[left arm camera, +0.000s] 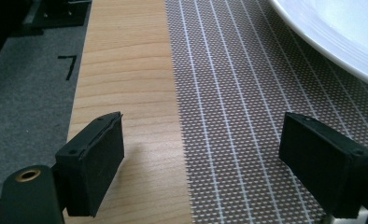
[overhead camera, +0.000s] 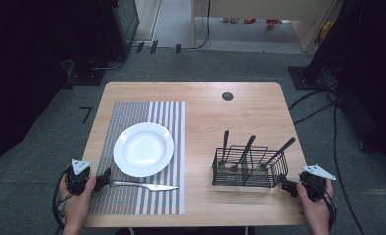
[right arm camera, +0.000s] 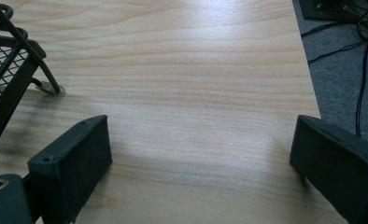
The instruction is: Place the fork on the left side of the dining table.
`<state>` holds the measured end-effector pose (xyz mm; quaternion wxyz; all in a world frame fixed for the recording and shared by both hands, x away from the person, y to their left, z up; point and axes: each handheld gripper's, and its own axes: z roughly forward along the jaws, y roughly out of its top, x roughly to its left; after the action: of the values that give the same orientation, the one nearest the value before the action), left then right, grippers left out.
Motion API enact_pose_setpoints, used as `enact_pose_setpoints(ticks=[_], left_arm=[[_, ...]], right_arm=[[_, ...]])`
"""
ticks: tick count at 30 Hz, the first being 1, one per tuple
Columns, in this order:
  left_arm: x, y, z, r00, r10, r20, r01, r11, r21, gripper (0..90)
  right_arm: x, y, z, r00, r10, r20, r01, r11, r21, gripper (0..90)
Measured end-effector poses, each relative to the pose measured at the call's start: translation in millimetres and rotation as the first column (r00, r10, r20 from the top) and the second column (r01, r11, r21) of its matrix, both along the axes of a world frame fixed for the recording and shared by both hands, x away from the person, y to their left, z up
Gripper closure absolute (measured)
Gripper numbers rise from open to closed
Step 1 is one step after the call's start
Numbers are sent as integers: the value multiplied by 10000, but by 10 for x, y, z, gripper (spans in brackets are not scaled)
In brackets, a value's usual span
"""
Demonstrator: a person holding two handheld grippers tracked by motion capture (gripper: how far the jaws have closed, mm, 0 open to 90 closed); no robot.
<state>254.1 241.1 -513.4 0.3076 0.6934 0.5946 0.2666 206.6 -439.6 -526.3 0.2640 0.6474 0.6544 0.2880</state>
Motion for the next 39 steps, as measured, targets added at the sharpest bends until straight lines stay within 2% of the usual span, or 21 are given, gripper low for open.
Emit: enact_pose_setpoints(ticks=[3,6,8,12,17,21,26,30,34,36,39], left_arm=[[-6,43,17,9998,170,87,-167,9991,-381,130],[-22,34,32,9997,201,131,-198,9995,-247,103],[-27,29,46,9996,190,186,-184,9994,-309,94],[-36,8,140,9996,6,298,18,9968,-793,29],[-54,-20,258,9983,60,583,1,9947,-1033,29],[-74,-63,358,9970,-99,761,181,9939,-1090,29],[-120,-183,528,9923,-282,1205,460,9881,-1468,29],[-125,-307,675,9865,-606,1519,846,9840,-1570,29],[-98,-424,780,9836,-828,1605,1120,9768,-1823,29],[-71,-497,819,9817,-976,1633,1267,9758,-1782,29],[-25,-613,874,9774,-1267,1695,1576,9703,-1838,29]], right_arm=[[0,-1,0,10000,24,-13,-24,10000,10,51],[-1,-4,0,10000,72,-25,-72,10000,4,48],[-1,-4,0,10000,79,-25,-79,10000,2,48],[-1,-4,0,9999,104,-43,-104,9999,17,43],[1,-5,-1,9999,139,-53,-139,9999,14,38],[4,-6,-2,9998,176,-60,-176,9998,9,31],[4,-6,-3,9998,182,-62,-182,9998,4,29],[5,-7,-3,9998,188,-55,-188,9998,-6,29],[4,-5,-3,9998,182,-65,-182,9998,5,30],[4,-5,-3,9998,180,-66,-180,9998,7,29],[5,-6,-3,9998,186,-55,-186,9998,-4,29]])
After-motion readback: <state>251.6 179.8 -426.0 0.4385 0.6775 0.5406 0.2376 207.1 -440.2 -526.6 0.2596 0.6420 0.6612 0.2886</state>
